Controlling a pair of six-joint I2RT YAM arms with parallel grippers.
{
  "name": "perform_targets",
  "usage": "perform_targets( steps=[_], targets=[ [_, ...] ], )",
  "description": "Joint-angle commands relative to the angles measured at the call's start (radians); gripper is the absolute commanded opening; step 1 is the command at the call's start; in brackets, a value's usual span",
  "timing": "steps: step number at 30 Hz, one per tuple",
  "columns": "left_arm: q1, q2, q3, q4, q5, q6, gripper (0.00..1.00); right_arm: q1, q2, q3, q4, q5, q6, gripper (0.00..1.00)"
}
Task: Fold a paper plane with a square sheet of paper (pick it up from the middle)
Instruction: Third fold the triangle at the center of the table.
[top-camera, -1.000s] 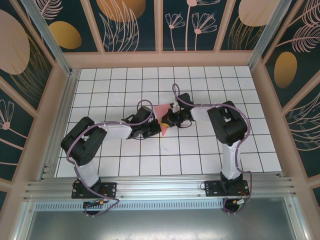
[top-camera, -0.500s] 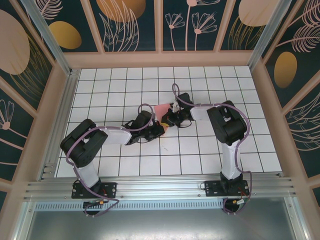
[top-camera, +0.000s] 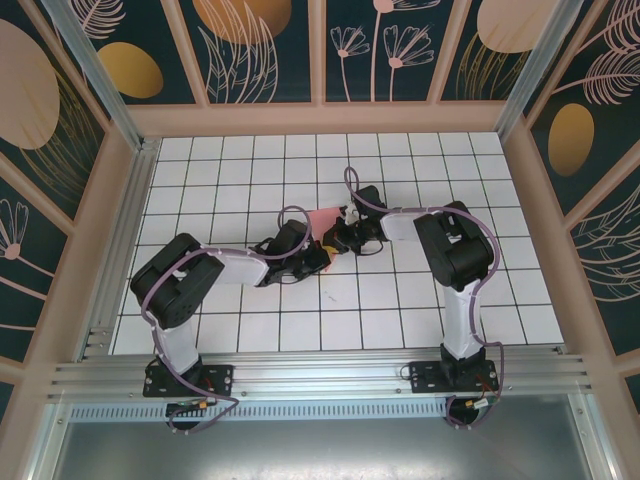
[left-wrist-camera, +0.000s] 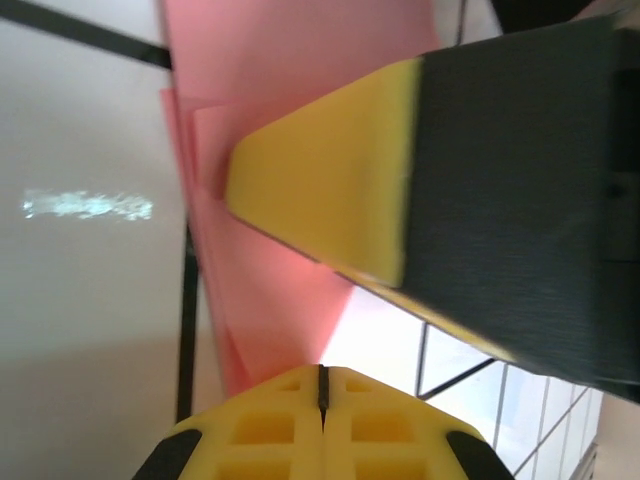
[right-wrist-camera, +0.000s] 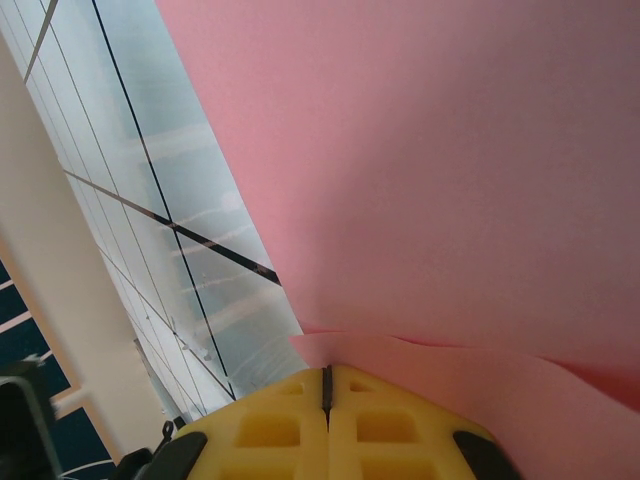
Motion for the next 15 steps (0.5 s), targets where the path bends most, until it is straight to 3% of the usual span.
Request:
perform_targets(
  steps=[1,15],
  targets=[
    [-0.005,0.027,0.022,0.016,0.028,0.010,0.02,-0.002,0.047,0.011,-0.045,0.045,0.013,0.00],
    [-0.005,-0.023,0.045,-0.179,-0.038,0.091,0.02,-0.003,0.067,0.025,-0.070,0.075,0.037,0.00]
  ],
)
